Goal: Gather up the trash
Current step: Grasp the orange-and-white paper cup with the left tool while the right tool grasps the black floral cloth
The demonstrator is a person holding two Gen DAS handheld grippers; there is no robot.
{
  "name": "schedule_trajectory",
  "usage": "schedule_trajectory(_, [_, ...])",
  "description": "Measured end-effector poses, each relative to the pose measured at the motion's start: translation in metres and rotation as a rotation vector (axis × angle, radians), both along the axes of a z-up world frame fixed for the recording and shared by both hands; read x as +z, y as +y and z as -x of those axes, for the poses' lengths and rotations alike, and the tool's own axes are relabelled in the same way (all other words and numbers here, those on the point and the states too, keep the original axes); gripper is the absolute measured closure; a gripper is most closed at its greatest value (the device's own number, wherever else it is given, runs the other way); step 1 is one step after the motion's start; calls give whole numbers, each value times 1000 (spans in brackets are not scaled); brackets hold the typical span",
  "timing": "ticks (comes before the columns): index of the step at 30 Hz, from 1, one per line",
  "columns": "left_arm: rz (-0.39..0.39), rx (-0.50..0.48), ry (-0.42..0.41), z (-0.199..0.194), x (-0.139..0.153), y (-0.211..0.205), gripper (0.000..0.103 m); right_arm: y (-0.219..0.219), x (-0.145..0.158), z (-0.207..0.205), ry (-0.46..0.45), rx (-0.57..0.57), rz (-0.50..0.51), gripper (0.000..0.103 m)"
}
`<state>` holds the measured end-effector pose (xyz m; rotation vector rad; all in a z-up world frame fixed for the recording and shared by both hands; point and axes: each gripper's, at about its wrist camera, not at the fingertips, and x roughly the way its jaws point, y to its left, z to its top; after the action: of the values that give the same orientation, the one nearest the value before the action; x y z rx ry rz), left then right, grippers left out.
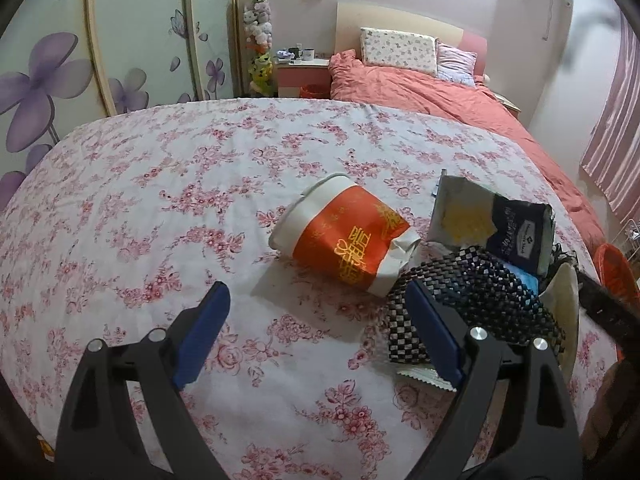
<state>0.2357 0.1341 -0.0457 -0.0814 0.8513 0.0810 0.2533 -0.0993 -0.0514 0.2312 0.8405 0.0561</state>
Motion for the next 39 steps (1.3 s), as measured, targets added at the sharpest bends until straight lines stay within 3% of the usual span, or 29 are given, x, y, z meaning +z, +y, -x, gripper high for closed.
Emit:
schedule_trajectory(1, [0, -4, 1, -2, -1, -2, 16, -1, -4, 0, 14, 5, -4, 73])
schedule_trajectory(4, [-6, -15, 11, -9, -5, -9, 16, -6, -11, 5, 37, 3, -14, 89])
schedule_trajectory(10, [-18, -18, 36, -21, -16, -19, 16, -31, 3, 18, -24, -70, 7, 90])
schedule_trajectory(16, [-57, 20, 54, -33, -23, -16, 16, -46, 2, 19, -25, -105, 5, 90])
schedule_trajectory(23, [-90, 116, 80, -34, -31, 31, 16, -52, -4, 19, -18, -108, 9, 90])
schedule_trajectory(26, [-55, 155, 79, -32, -28, 55, 16, -53, -5, 18, -21, -111, 9, 90])
schedule_trajectory(28, [-6, 143, 39, -25, -19, 62, 15, -53, -6, 17, -21, -110, 8, 90])
schedule_trajectory(32, [14, 104, -15, -24, -7, 52, 6, -53, -6, 17, -15, -107, 11, 90])
schedule_trajectory(39, [-34, 67, 20, -53, -15, 21, 4, -57, -9, 19, -7, -113, 14, 90])
